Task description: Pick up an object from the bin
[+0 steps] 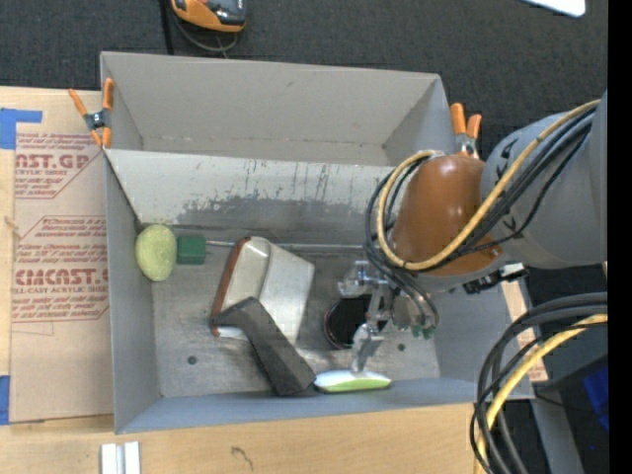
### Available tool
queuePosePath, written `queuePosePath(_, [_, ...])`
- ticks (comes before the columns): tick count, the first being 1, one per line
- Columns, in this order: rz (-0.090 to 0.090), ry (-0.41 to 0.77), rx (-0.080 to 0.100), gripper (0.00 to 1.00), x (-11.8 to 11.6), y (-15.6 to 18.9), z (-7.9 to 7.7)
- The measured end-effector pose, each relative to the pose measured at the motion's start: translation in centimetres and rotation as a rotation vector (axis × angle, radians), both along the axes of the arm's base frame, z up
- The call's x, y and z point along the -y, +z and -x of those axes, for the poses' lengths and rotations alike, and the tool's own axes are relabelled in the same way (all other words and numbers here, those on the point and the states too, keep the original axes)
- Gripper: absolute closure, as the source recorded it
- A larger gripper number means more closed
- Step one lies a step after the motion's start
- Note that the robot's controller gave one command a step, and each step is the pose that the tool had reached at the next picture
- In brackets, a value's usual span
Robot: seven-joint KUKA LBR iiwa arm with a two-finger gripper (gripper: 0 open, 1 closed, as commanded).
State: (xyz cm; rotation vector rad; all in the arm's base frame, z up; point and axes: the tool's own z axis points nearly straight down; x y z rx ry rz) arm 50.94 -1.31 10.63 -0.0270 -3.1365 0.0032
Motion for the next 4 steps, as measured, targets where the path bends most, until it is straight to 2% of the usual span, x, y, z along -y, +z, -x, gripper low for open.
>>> queuePosePath(1, [-0.008,0.036,0.006,1.00,1.8,-2.1,-2.1])
queuePosePath(2, [-0.008,0.036,0.006,1.00,1.8,-2.1,-2.1])
queuePosePath(3, [-0.003,0.015,0.006,1.00,1.1,8.3,-1.9])
queuePosePath(4, [-0.003,0.015,0.006,1.00,1.1,8.3,-1.9])
